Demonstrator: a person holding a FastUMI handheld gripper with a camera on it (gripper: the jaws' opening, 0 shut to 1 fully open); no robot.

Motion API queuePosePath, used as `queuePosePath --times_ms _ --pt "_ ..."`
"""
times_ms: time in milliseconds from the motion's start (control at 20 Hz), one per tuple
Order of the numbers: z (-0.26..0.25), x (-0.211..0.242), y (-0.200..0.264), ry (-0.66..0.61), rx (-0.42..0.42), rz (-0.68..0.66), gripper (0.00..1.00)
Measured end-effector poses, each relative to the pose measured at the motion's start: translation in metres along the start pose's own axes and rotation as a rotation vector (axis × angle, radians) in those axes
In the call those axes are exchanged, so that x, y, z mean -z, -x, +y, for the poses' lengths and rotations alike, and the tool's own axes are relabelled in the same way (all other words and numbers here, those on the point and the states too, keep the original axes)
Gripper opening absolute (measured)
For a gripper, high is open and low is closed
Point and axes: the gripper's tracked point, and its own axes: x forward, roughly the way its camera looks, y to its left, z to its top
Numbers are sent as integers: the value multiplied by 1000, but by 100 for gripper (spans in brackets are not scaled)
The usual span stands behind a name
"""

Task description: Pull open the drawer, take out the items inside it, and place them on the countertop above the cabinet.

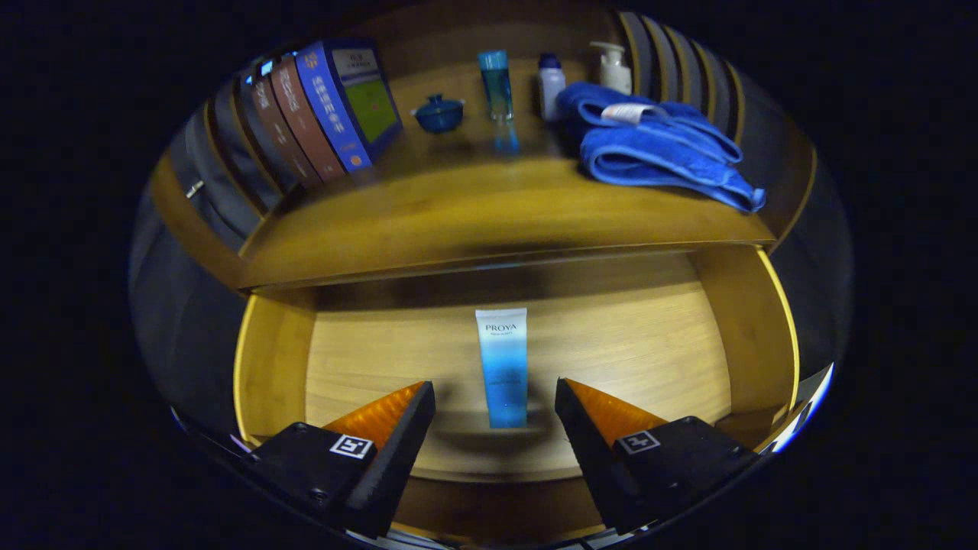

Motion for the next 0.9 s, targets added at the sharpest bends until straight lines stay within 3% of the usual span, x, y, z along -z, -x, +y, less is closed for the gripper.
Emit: queuePosePath --times_ms 300,450,600,700,900 --pt "-11 21 -27 25 68 137 94" --pt "-7 31 -42 49 60 178 90" --pt "-9 32 -42 68 89 195 47" --pt "-7 32 -43 79 82 192 41" --pt "-7 35 -40 63 67 198 41"
